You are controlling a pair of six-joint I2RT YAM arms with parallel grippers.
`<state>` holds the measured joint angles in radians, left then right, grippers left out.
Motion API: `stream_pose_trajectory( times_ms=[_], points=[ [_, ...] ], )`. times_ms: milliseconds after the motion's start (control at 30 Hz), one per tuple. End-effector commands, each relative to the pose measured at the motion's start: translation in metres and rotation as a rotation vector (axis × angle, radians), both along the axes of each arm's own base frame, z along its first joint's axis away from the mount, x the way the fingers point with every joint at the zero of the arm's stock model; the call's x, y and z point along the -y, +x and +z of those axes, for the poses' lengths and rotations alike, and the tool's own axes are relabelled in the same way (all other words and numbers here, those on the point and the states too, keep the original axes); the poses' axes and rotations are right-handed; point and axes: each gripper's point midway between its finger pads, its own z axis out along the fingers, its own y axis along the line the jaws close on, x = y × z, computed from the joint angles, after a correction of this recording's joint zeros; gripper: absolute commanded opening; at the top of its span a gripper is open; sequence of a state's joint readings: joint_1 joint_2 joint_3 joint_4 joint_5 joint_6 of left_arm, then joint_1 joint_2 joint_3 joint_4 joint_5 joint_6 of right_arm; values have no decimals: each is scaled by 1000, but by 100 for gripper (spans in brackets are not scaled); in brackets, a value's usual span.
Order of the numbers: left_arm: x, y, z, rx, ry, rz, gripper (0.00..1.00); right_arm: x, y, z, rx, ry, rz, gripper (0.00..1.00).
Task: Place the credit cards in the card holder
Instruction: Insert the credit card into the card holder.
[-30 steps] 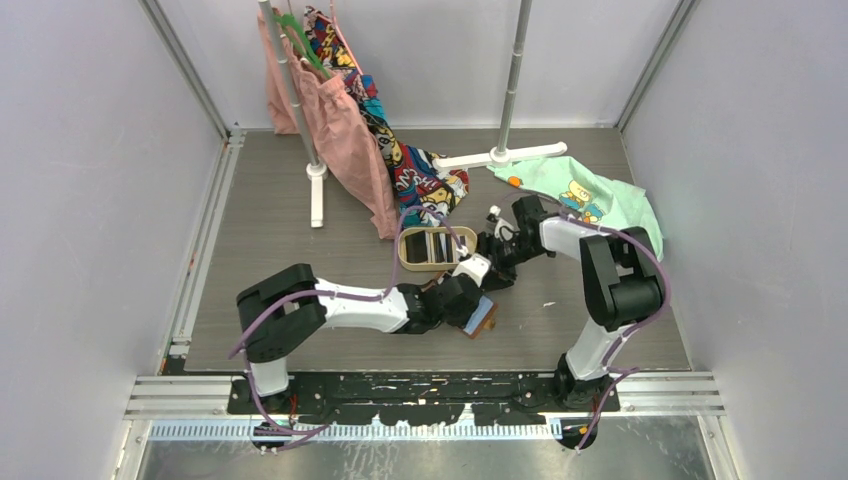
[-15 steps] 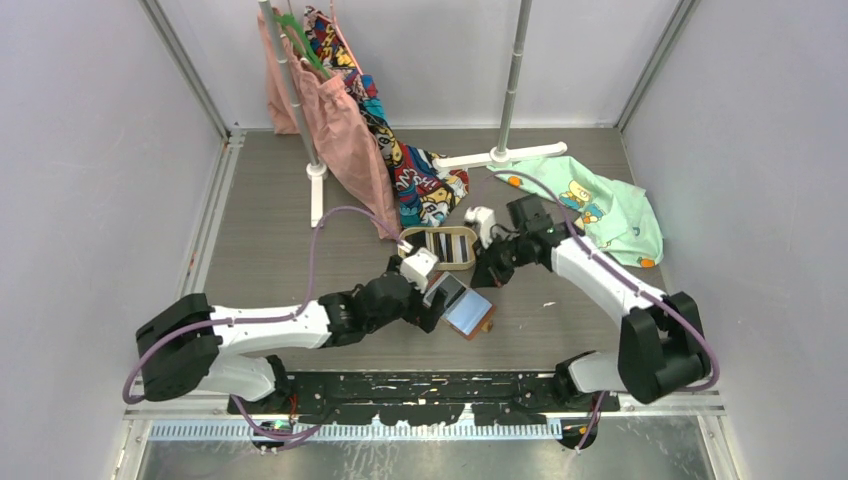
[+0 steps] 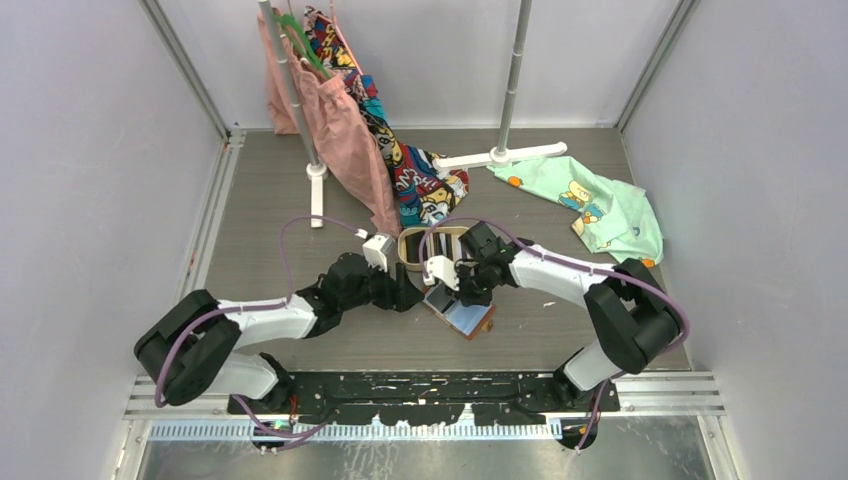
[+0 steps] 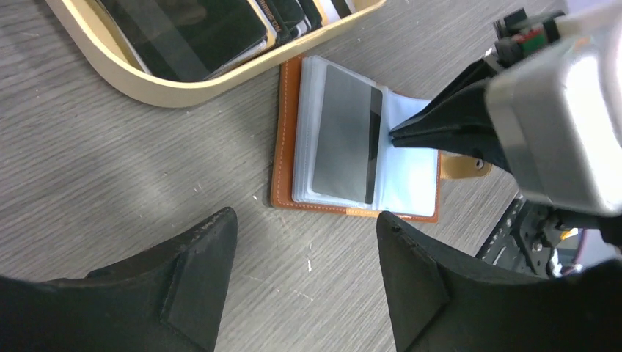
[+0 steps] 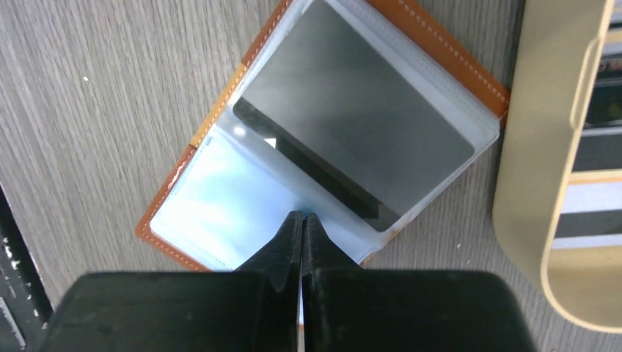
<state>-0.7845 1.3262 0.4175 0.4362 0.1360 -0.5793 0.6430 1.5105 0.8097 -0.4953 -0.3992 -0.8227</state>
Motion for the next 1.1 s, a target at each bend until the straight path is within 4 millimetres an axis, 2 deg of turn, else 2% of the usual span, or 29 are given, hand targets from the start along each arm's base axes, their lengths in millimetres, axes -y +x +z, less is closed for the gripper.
stream_pose_trajectory(
  times_ms=[0,333,500,733,933,1067],
  points=[
    [13,9,19,-34,-192,-26,70,-13,31,8,147,-9,26,1],
    [16,18,-20,-220,-200,25,70,-17,54,2,199,-32,-46,1],
    [17,19,-40,-293,-188,61,70,-21,71,15,277,13,-139,1],
    [22,18,-55,-373,-225,91,68,-21,60,2,197,0,-137,1],
    [29,17,-47,-384,-317,84,62,-23,55,3,159,0,-139,1],
    [30,18,-49,-378,-318,107,58,-27,53,6,137,19,-142,1]
  ],
)
